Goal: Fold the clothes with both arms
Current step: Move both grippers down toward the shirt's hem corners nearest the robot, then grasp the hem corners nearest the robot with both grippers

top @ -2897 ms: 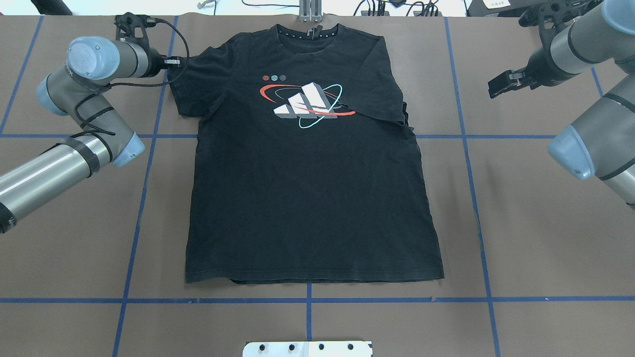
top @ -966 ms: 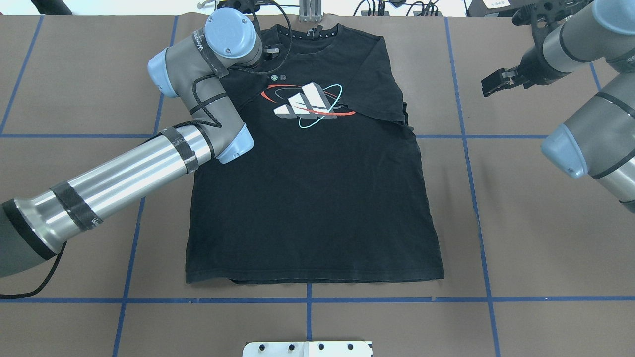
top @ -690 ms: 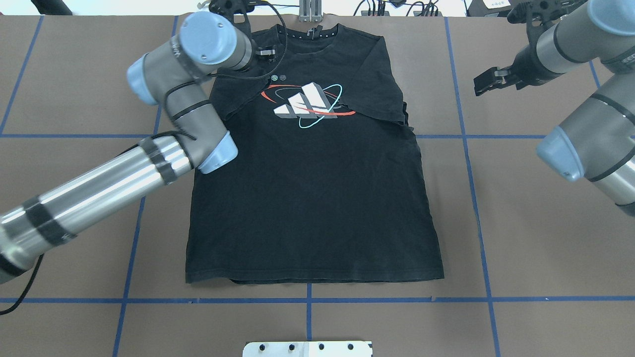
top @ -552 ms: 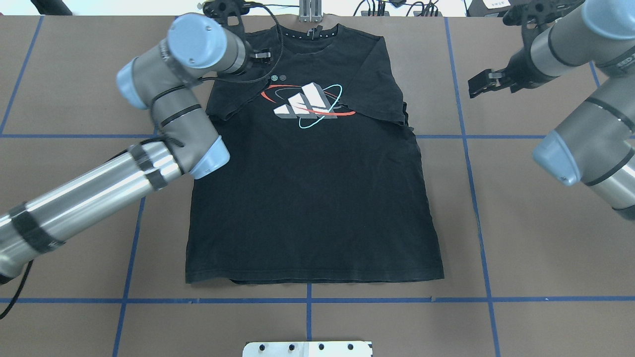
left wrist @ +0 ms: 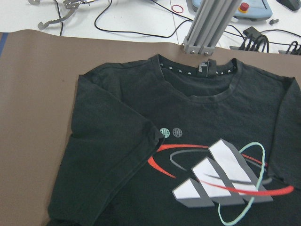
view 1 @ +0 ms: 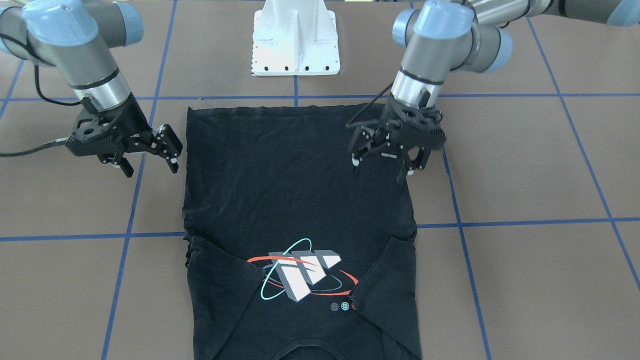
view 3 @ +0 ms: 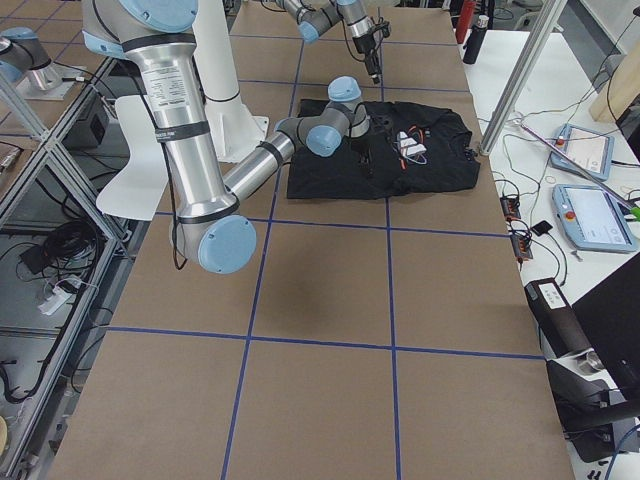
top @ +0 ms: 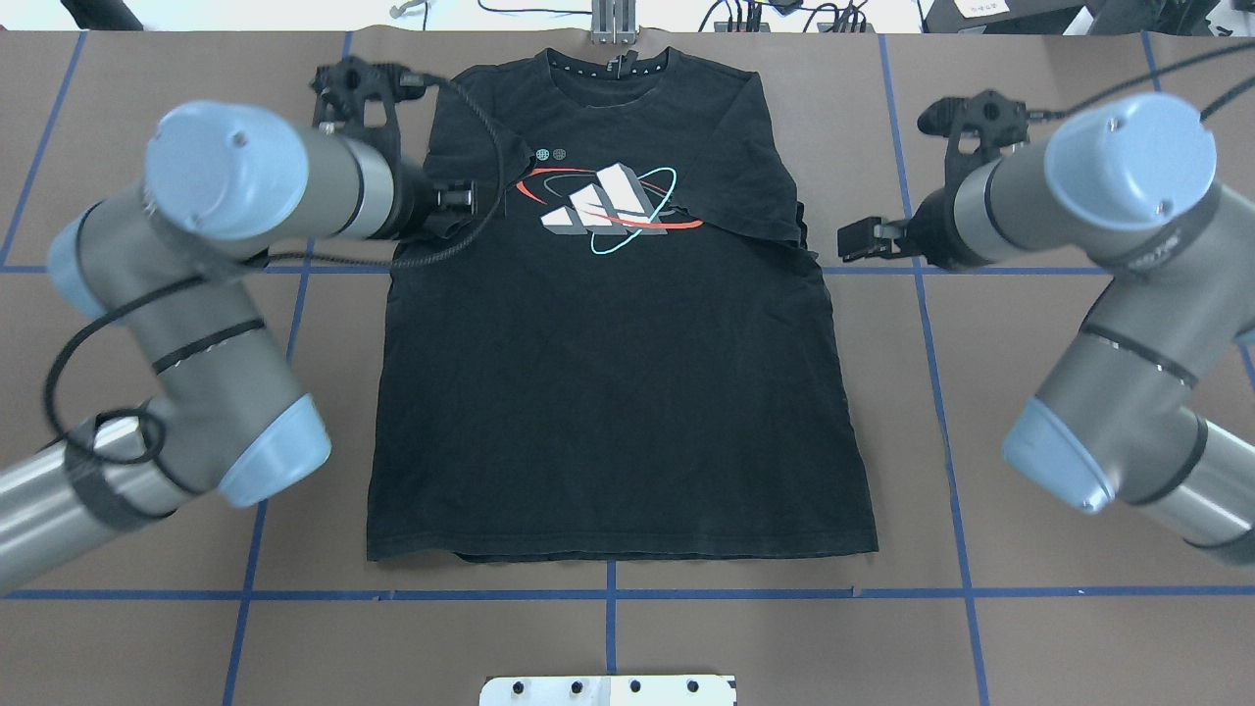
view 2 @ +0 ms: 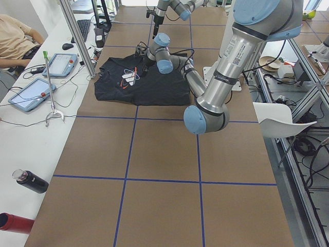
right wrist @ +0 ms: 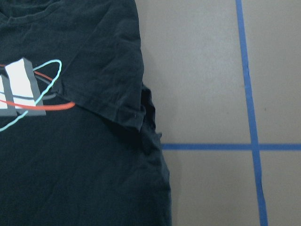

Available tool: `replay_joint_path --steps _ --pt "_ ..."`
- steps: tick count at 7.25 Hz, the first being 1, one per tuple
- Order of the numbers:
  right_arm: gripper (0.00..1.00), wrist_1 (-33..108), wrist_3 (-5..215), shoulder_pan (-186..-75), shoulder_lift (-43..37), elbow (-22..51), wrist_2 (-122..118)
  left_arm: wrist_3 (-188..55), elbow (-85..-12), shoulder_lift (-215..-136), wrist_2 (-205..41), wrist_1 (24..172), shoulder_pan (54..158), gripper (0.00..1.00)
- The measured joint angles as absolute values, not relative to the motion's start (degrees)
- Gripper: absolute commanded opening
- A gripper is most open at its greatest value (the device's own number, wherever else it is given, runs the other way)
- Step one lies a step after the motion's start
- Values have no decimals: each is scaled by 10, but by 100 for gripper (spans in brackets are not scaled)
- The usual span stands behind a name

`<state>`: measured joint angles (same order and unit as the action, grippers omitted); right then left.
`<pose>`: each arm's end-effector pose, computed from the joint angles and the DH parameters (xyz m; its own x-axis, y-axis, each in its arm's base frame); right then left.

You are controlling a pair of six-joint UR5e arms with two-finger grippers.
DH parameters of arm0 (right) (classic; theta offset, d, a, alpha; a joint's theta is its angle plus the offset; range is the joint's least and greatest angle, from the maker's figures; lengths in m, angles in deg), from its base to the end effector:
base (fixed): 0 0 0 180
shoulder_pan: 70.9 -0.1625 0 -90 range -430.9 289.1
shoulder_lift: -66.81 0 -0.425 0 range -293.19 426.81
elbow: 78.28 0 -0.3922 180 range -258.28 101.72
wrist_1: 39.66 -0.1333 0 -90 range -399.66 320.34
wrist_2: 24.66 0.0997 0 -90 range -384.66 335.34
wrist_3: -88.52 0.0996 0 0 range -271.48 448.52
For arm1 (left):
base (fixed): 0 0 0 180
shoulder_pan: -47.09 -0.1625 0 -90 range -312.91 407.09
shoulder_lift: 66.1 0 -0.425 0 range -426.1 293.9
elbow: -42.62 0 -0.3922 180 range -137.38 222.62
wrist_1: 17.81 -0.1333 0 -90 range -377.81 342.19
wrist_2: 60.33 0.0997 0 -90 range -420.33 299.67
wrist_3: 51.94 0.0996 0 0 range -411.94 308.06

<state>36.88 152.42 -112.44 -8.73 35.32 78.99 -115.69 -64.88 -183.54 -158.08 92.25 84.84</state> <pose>-0.3409 -0.4487 0.3144 0.6409 -0.0033 0.7676 -0.2496 0.9447 0.2125 0.4050 -0.4652 0.2140 0.5253 0.1476 -0.8380 0.3096 0.8842 0.3497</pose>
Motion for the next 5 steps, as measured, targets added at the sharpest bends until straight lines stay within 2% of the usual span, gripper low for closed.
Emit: replay_joint_path --steps 2,5 --pt "100 370 1601 -1035 -143 415 717 -1208 -730 -1763 -1583 917 790 100" --pt "100 370 1681 -919 -228 507 632 -1284 -763 -1675 -1523 921 692 100"
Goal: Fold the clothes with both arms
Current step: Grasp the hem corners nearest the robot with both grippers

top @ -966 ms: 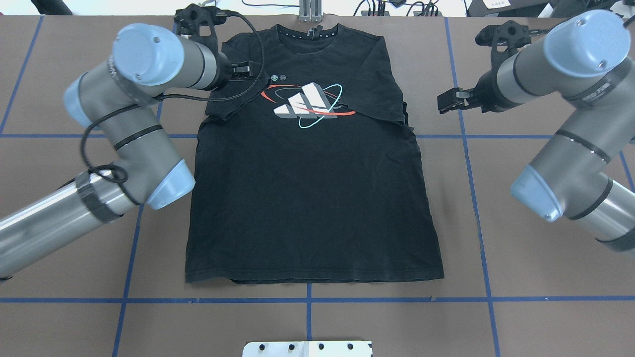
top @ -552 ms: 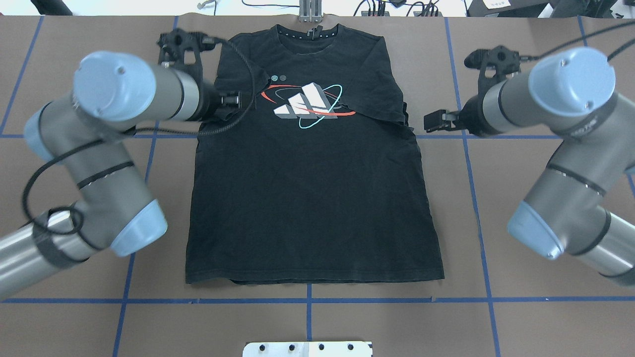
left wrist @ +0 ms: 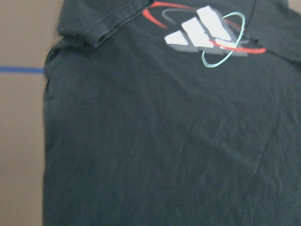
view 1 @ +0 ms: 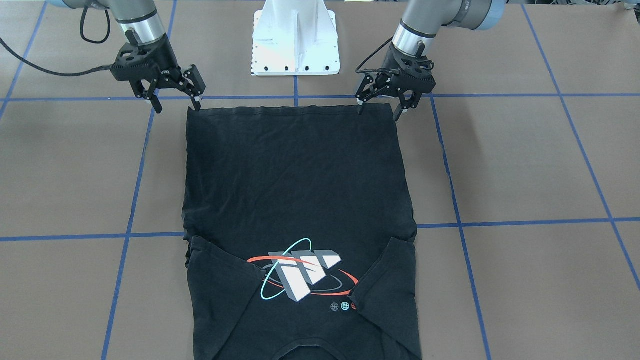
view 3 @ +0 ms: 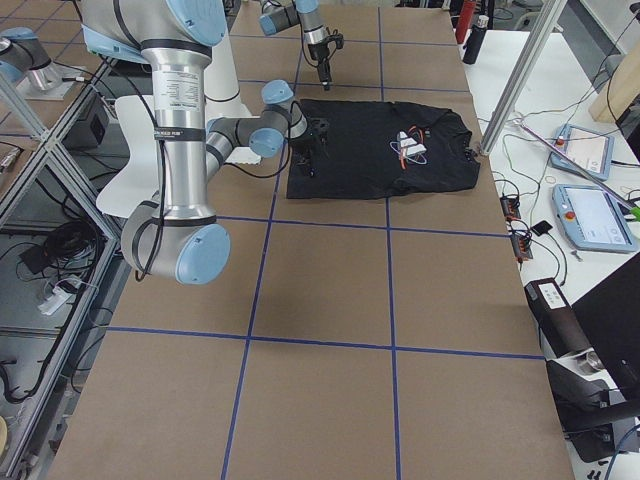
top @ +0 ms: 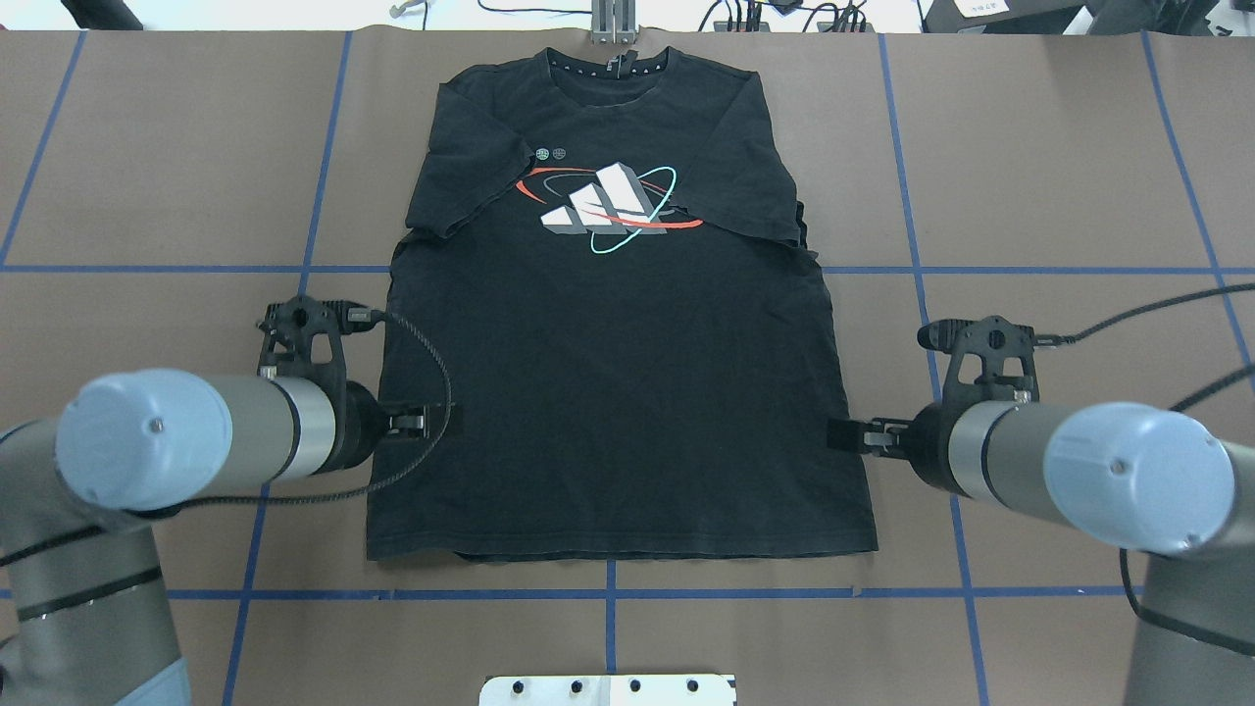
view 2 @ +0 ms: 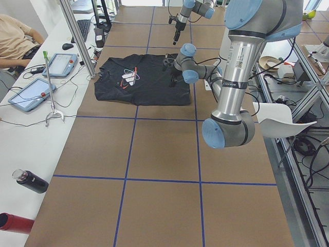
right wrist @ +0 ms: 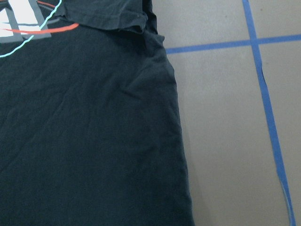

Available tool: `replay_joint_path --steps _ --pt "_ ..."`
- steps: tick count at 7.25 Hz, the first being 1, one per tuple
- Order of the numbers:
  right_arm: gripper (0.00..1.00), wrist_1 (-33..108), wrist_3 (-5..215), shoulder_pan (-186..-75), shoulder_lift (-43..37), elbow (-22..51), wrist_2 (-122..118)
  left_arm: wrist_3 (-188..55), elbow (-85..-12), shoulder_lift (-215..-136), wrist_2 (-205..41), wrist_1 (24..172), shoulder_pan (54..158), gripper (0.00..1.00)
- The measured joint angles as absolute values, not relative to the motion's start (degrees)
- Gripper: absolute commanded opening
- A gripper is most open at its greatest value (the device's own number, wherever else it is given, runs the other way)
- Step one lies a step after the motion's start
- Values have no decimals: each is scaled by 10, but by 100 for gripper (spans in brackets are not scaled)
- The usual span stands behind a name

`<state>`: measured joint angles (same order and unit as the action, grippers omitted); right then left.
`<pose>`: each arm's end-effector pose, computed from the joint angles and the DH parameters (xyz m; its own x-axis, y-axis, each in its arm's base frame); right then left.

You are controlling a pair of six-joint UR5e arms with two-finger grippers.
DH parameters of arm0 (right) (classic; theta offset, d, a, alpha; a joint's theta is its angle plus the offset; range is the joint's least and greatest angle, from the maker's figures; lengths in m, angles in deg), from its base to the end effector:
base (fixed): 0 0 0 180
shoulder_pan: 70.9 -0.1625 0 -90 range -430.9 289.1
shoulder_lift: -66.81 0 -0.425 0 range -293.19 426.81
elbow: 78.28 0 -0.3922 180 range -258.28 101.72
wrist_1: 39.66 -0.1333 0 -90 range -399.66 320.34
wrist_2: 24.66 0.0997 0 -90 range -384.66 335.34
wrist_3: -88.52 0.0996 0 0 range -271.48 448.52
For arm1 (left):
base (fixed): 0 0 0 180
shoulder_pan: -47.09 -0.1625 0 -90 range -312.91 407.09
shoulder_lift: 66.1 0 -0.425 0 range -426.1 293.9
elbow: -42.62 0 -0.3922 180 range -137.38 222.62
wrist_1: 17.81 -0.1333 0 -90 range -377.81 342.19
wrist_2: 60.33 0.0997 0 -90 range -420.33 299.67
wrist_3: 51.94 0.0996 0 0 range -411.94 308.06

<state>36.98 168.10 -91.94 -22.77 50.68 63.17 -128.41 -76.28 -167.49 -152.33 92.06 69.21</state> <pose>-0.3669 -0.2880 0.3196 0.6257 0.0471 0.7786 -0.2783 0.9460 0.1665 0.4320 -0.3157 0.2886 0.5296 0.0371 -0.8474 0.2308 0.9551 0.1861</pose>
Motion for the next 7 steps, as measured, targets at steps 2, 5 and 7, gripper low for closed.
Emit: replay_joint_path --steps 2,5,7 --pt "100 370 1689 -905 -242 523 621 -1319 -762 -1645 -1508 920 655 99" --pt "100 370 1689 -903 -243 525 620 -1329 -750 -1631 -1500 894 633 83" --pt "100 370 1689 -902 -243 525 620 -1332 -737 -1632 -1499 886 623 83"
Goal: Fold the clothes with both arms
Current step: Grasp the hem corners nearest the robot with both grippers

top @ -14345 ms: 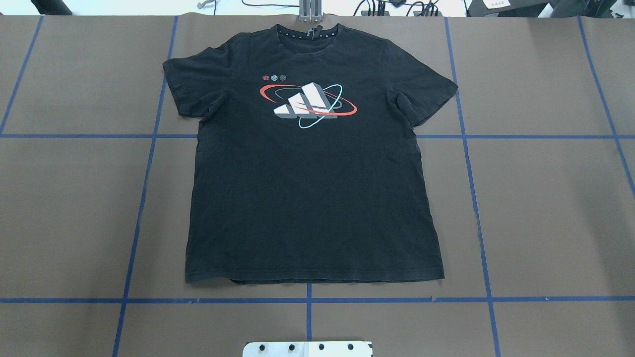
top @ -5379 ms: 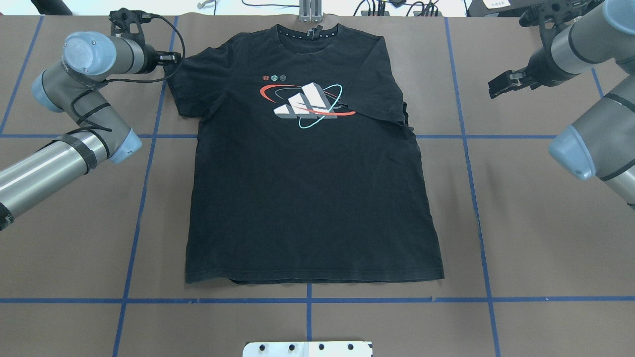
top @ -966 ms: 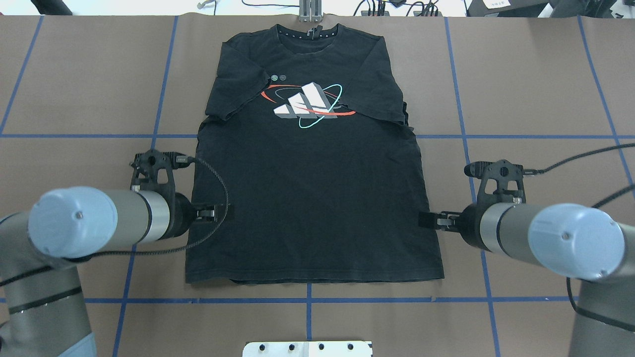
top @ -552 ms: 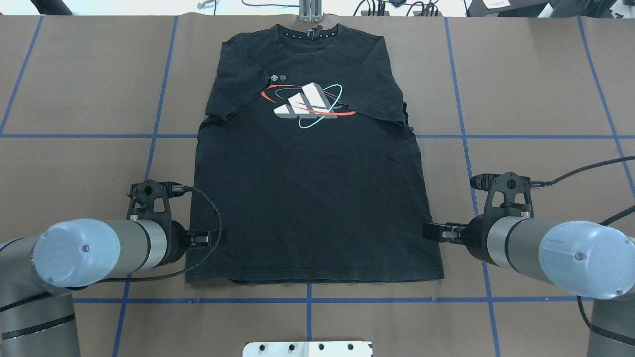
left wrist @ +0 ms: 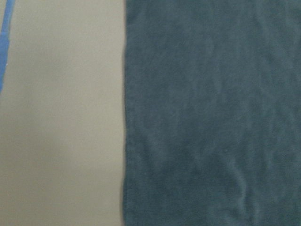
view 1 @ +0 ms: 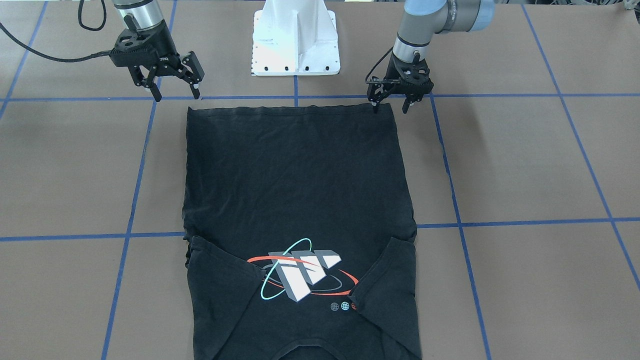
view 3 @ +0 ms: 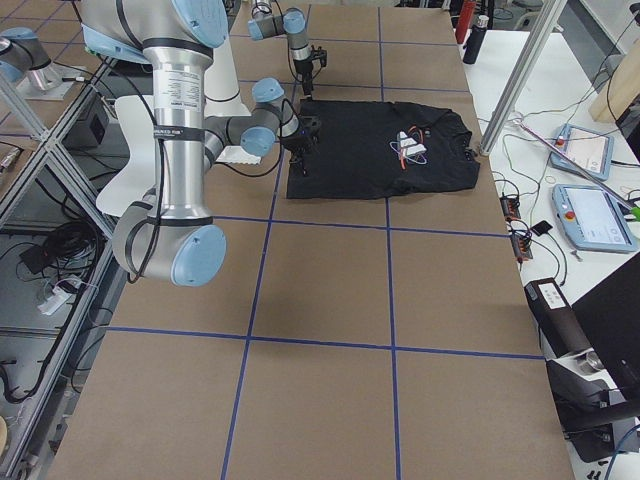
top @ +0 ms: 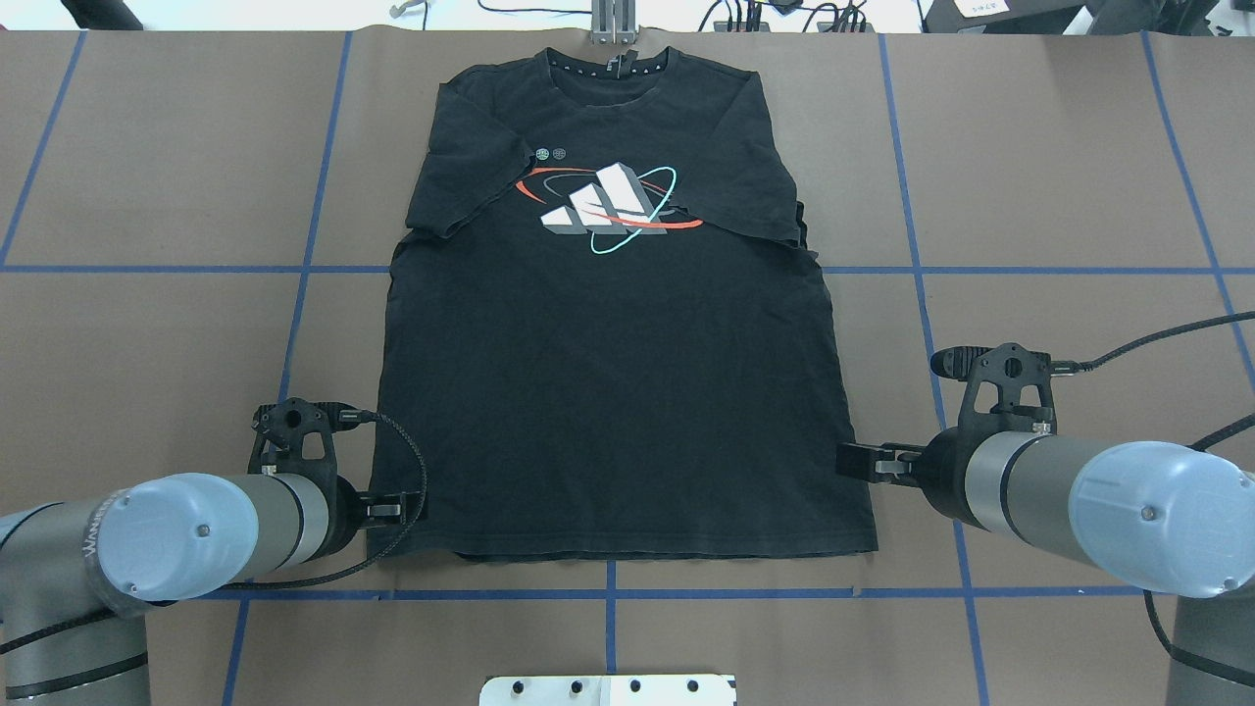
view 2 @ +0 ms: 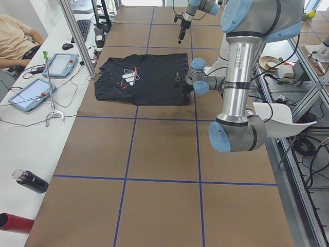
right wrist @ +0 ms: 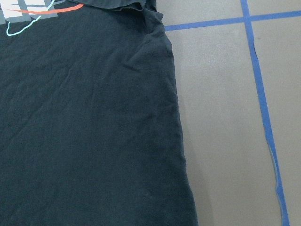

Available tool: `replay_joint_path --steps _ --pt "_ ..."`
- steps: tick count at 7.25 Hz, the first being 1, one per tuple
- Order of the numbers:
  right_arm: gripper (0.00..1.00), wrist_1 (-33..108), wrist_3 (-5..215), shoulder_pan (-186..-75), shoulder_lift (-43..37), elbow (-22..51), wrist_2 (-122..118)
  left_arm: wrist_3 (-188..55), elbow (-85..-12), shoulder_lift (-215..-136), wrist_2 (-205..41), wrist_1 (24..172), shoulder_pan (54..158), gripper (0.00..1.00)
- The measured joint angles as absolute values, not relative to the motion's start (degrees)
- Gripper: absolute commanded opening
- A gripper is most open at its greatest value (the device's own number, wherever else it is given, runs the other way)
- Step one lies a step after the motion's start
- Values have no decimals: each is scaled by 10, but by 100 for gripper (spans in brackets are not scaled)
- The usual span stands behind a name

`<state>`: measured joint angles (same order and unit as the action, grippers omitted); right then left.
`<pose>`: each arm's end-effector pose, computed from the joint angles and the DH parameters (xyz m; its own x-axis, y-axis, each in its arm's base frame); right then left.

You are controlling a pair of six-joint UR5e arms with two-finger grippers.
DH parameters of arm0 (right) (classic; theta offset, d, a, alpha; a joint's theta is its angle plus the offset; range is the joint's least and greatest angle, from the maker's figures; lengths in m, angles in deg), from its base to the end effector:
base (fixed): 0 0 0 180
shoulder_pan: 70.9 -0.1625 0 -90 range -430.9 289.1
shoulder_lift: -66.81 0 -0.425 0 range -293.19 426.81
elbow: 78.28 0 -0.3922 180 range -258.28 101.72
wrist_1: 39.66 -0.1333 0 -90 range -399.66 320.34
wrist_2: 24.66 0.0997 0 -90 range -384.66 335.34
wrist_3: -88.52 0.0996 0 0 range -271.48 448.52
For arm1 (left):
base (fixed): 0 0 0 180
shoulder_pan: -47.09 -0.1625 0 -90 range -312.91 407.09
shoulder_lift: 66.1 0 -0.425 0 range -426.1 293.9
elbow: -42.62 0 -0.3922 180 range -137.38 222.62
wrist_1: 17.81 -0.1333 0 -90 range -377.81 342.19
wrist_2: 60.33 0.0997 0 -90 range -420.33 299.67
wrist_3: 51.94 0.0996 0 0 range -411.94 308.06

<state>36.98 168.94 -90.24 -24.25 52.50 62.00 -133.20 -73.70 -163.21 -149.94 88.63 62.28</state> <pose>-0.3627 -0.2747 0.3168 0.6212 0.0420 0.7825 -0.2750 0.9467 0.1676 0.4670 -0.2656 0.3561 0.6554 -0.0205 -0.7550 0.1694 0.9781 0.1205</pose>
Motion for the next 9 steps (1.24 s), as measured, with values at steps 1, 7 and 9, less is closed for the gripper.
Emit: replay_joint_path --steps 1,7,9 --pt "100 370 1689 -902 -242 525 620 -1333 -730 -1634 -1500 885 620 82" --pt "100 370 1689 -902 -241 526 619 -1336 -724 -1639 -1505 884 609 57" --pt "100 370 1689 -902 -241 526 619 -1337 -726 -1639 -1507 884 603 57"
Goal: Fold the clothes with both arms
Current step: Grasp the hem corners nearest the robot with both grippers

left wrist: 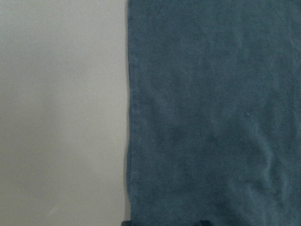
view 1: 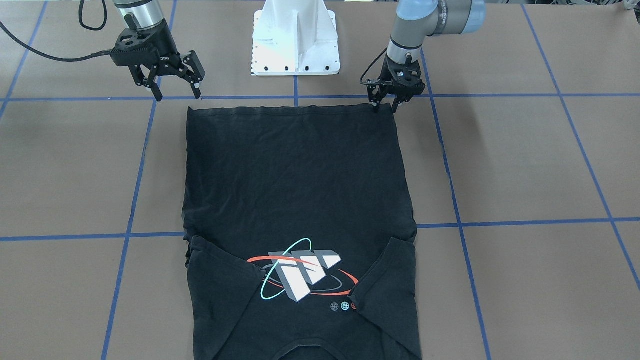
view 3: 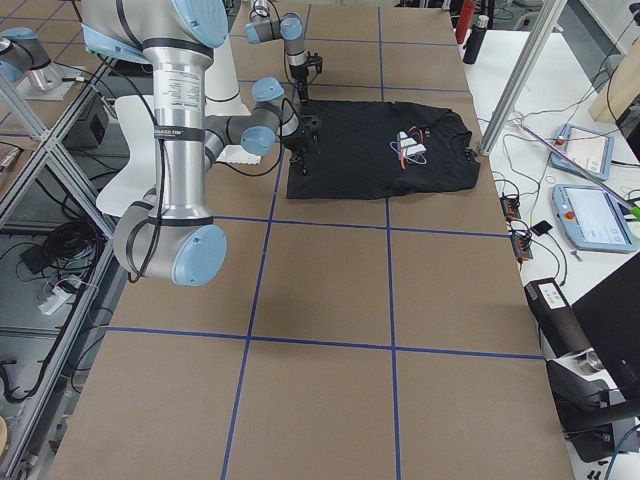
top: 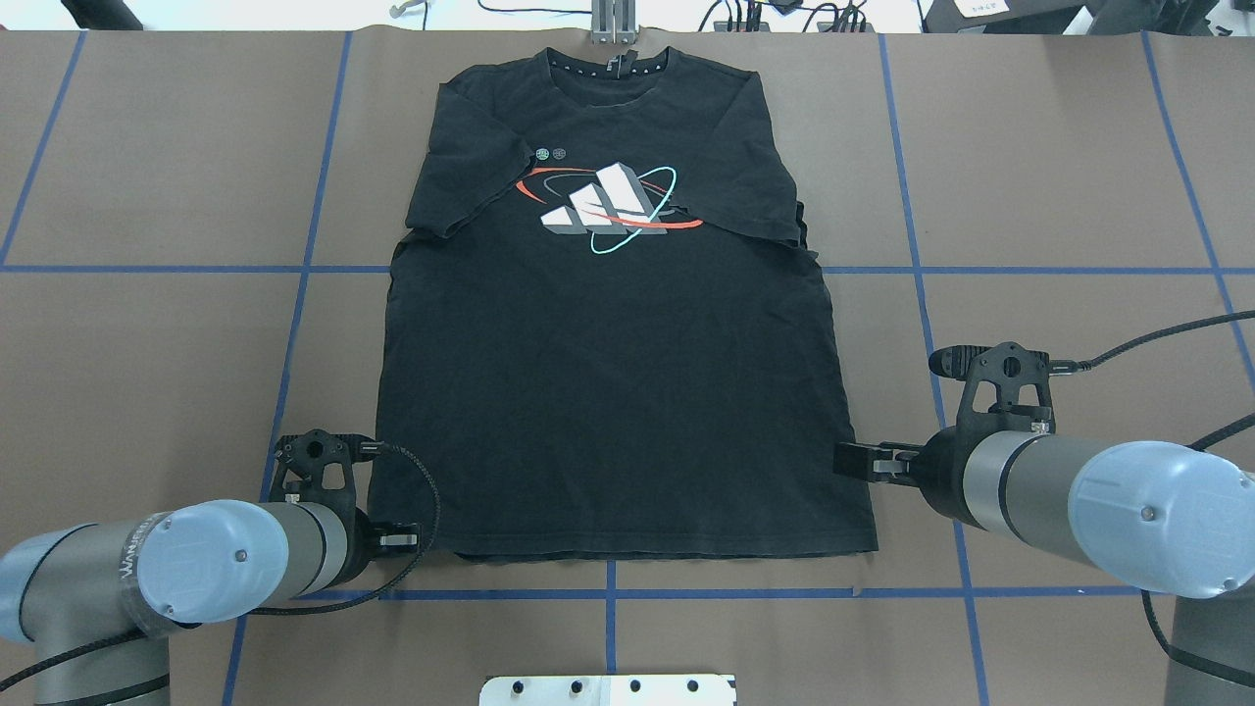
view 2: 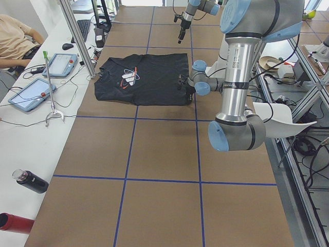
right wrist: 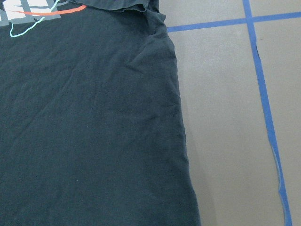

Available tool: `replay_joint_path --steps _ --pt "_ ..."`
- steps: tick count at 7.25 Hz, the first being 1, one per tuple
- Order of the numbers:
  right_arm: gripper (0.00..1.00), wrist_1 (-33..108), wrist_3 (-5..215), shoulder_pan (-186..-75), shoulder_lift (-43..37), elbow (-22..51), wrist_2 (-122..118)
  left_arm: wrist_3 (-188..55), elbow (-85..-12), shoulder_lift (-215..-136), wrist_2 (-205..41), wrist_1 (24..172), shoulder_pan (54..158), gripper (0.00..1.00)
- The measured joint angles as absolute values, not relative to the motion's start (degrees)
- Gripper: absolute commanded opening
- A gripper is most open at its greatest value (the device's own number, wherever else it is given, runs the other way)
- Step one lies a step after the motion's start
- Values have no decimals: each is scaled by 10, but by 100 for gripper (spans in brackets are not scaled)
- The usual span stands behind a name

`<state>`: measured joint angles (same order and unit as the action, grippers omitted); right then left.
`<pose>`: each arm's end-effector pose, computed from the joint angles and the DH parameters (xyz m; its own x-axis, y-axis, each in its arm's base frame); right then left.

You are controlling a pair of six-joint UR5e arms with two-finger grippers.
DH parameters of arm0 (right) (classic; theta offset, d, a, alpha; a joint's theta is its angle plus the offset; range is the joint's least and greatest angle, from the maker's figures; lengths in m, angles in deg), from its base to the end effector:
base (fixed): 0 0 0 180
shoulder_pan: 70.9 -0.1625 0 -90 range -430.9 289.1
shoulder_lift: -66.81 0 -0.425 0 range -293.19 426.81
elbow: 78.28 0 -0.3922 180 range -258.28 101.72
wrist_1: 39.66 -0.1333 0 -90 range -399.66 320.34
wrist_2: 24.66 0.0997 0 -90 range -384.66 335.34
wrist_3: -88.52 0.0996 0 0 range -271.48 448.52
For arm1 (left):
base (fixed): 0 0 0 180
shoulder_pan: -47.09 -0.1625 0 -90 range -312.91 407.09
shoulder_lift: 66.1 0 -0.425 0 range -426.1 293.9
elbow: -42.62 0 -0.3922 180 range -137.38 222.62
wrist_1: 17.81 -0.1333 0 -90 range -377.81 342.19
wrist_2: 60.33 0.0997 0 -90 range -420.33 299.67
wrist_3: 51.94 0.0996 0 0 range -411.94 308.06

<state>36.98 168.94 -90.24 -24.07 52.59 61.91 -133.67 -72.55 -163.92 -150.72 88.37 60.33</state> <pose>-0.3627 -0.2749 0.3148 0.6179 0.0408 0.7852 -0.2769 0.9460 0.1687 0.4829 -0.2499 0.3597 0.6620 -0.0080 -0.7494 0.1301 0.9860 0.1044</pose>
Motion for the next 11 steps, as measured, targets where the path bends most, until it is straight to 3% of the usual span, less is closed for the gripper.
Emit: replay_joint_path --steps 5,6,8,11 --pt "100 370 1689 -902 -240 526 619 -1337 -724 -1635 -1508 883 598 54" --pt "100 370 1689 -902 -240 525 619 -1337 -724 -1635 -1509 883 598 41" --pt "100 370 1689 -902 -239 525 619 -1337 -723 -1635 -1509 883 598 1" --pt "100 370 1689 -902 -240 525 619 -1336 -729 -1634 -1512 878 598 0"
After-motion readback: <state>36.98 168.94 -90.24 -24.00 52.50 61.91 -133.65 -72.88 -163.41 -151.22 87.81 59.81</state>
